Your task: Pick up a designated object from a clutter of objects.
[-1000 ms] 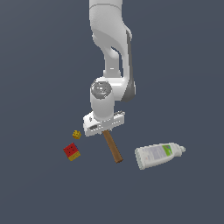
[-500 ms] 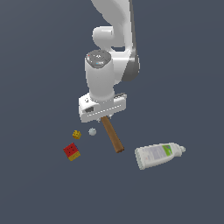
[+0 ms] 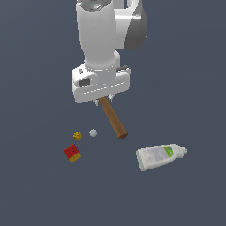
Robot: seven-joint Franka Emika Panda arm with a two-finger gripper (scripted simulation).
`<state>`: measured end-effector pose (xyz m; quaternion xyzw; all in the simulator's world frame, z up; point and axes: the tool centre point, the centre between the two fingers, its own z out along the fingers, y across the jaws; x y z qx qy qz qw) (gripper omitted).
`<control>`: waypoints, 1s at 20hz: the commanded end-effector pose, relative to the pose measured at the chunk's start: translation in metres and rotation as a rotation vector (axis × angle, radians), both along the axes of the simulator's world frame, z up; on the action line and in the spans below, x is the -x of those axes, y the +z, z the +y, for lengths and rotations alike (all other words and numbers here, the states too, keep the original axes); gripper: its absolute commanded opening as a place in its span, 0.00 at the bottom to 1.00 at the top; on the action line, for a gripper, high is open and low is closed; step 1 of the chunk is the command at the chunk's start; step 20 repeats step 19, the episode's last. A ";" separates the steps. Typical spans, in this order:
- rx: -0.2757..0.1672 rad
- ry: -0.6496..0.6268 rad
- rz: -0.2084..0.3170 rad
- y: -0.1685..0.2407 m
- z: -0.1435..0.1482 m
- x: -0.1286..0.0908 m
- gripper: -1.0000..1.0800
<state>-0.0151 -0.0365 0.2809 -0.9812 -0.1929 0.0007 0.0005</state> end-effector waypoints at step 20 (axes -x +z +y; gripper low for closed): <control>0.001 -0.001 -0.002 0.104 -0.001 0.006 0.00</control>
